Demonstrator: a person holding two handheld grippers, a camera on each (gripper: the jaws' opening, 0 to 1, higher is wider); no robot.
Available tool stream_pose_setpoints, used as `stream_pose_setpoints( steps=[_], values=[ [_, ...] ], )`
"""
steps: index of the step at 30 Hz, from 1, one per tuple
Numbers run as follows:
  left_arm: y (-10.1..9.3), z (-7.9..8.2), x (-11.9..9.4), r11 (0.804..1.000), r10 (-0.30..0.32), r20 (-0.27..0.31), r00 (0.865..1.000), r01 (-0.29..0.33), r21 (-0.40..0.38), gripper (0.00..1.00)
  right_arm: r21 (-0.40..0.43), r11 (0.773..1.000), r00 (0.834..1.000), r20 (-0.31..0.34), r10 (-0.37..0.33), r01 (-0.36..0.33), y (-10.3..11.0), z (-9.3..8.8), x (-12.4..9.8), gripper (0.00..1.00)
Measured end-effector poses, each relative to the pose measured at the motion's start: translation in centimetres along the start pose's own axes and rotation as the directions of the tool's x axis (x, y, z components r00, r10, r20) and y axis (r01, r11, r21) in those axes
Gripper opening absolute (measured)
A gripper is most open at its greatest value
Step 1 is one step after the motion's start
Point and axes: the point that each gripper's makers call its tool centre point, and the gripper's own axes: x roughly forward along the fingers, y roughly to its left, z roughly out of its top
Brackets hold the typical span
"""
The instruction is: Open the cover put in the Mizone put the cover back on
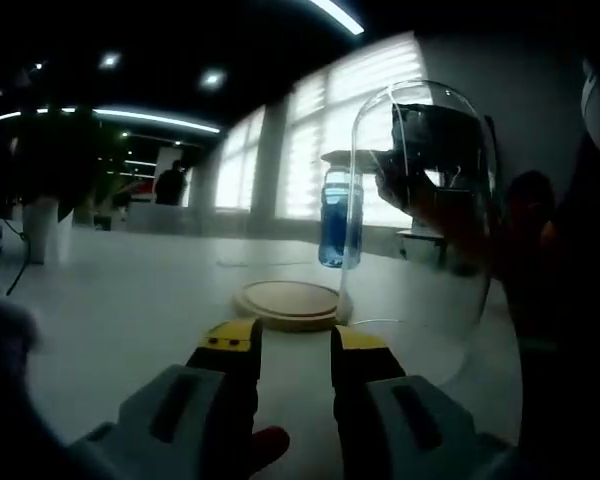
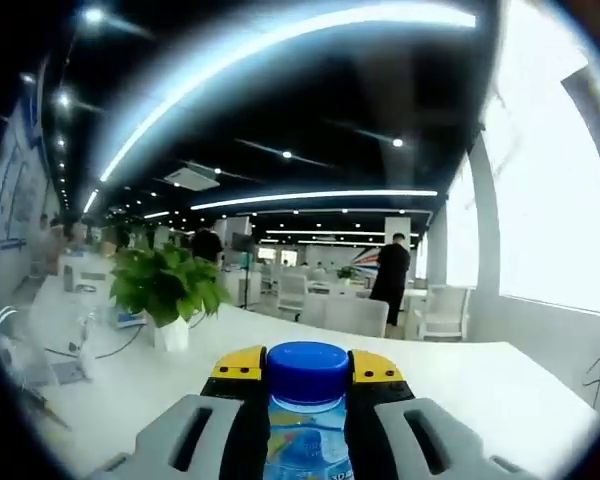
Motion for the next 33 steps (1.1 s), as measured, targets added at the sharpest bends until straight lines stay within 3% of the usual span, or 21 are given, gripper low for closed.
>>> stream_pose_setpoints(
  steps=[8,18,23,33],
  values=[
    [0.2,0.0,0.0,1.0,0.001,0.0,1.0,-0.001,0.002,0.21,0.021,0.993,0.993,0.001,0.12,-0.12,3.9,-0.2,1.2,0.21],
    [0.2,-0.1,0.0,1.0,-0.003,-0.001,1.0,0.003,0.003,0.21,0.051,0.967,0.968,-0.01,0.251,-0.25,8.6,-1.3,2.3,0.21],
    [0.2,-0.1,0.0,1.0,-0.006,-0.002,1.0,0.006,0.003,0.21,0.09,0.958,0.961,-0.017,0.276,-0.274,9.7,-1.9,2.6,0.21],
    [0.1,-0.1,0.0,1.0,-0.006,-0.003,1.0,0.006,0.004,0.21,0.09,0.946,0.949,-0.023,0.313,-0.31,10.6,-2.6,2.8,0.21]
  ],
)
